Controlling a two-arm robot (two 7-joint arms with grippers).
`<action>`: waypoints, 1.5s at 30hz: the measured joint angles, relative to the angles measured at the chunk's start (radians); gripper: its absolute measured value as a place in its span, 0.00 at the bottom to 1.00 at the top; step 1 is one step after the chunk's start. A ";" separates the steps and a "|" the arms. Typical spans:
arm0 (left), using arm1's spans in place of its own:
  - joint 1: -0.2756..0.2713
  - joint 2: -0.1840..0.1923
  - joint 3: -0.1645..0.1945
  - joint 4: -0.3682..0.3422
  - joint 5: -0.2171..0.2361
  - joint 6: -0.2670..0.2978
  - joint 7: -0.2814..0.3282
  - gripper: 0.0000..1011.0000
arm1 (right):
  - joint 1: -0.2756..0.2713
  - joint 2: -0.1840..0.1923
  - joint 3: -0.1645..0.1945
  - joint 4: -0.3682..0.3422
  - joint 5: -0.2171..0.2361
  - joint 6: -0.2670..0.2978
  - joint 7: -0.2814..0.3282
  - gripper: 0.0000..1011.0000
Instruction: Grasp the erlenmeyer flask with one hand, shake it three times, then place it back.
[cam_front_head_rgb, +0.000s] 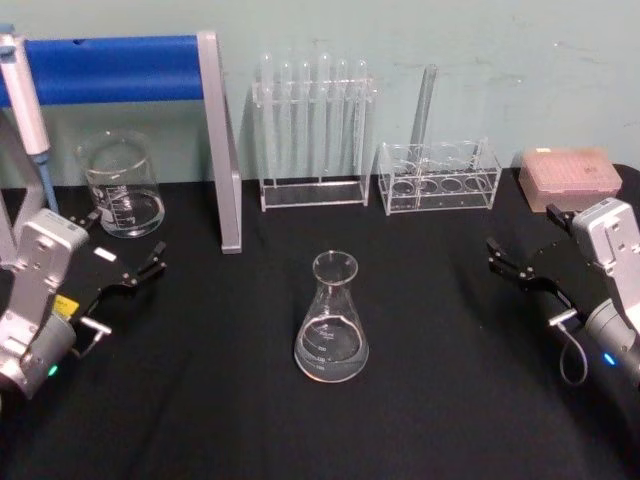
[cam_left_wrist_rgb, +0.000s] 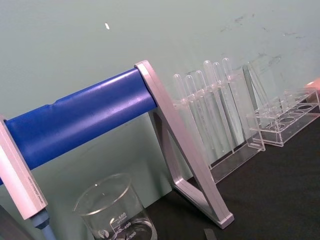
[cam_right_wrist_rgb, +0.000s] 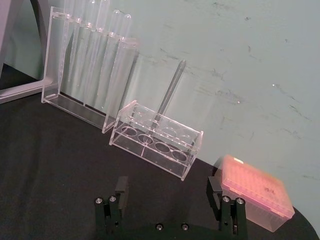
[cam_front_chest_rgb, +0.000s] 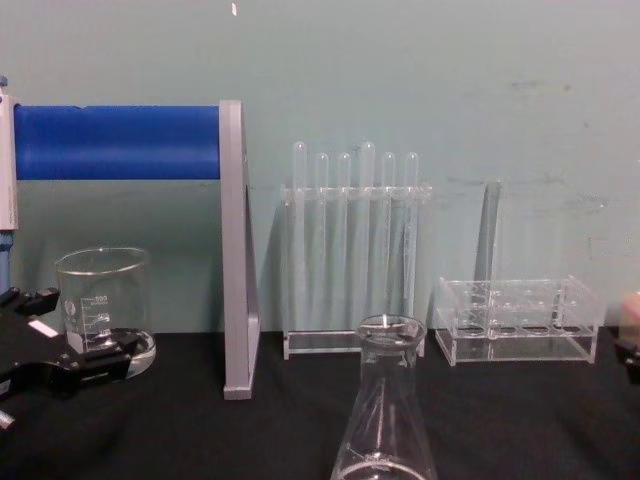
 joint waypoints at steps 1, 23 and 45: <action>0.000 0.000 0.000 0.000 0.000 0.000 0.000 0.99 | 0.000 0.000 0.000 0.000 0.000 0.000 0.000 0.99; 0.000 0.000 0.000 0.000 0.000 0.000 0.000 0.99 | -0.007 0.001 0.016 -0.003 0.001 -0.011 0.021 0.99; 0.000 0.000 0.000 0.000 0.000 0.000 0.000 0.99 | -0.133 0.089 0.095 -0.115 0.191 -0.126 0.361 0.99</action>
